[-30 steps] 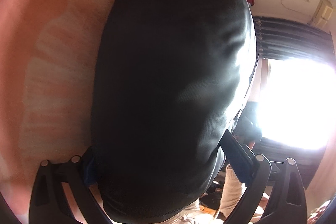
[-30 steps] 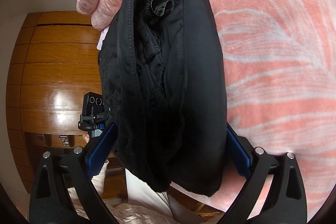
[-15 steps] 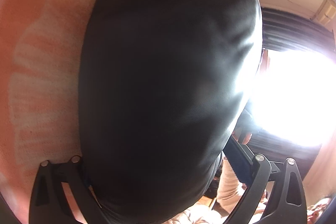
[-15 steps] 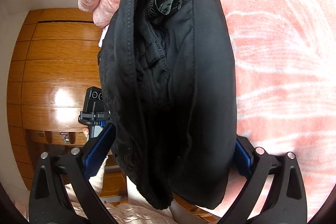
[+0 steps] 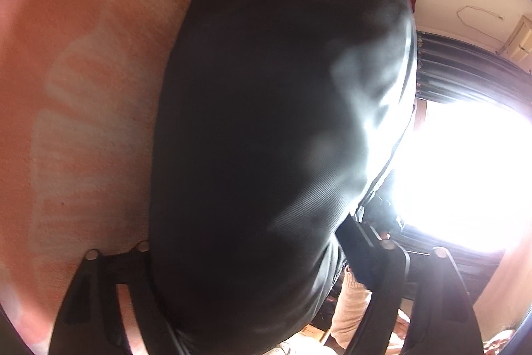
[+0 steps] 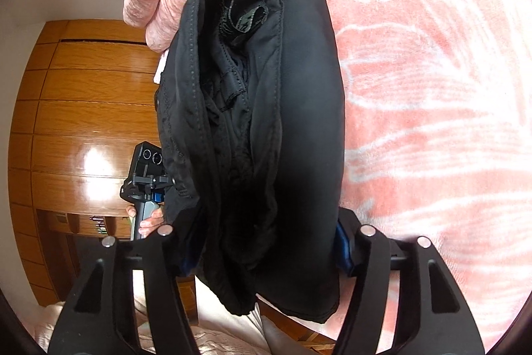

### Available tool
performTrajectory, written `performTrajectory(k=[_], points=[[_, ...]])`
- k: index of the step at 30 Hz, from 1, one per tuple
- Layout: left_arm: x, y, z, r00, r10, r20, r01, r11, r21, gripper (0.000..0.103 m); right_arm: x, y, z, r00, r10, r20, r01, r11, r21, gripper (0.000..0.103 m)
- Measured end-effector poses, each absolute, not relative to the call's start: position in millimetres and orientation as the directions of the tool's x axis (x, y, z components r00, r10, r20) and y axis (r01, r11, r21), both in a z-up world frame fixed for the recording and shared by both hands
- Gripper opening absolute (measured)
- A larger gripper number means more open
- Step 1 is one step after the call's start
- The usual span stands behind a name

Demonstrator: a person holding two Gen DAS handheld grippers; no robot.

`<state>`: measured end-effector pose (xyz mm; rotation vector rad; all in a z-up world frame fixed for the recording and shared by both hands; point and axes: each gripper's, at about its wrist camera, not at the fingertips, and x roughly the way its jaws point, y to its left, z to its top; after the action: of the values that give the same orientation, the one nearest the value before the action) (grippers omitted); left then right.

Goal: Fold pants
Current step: 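Lift the folded pants stack with both tools and carry it along the bed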

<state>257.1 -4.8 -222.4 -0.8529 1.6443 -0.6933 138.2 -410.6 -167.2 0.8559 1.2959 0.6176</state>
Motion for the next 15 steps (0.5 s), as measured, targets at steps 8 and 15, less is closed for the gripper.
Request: performTrajectory(k=[8,15], points=[[273,-13,-190,-0.049,-0.817,-0.575,-0.060,0.577,-0.814,0.036,130,-406,-139,0.254,0.781,-0.570,0.004,0.589,0.808,0.039],[274,-15,-158,0.023,-0.828,-0.560,0.002,0.560,-0.828,0.032,128,-405,-103,0.301,0.756,-0.582,-0.070,0.626,0.777,0.037]])
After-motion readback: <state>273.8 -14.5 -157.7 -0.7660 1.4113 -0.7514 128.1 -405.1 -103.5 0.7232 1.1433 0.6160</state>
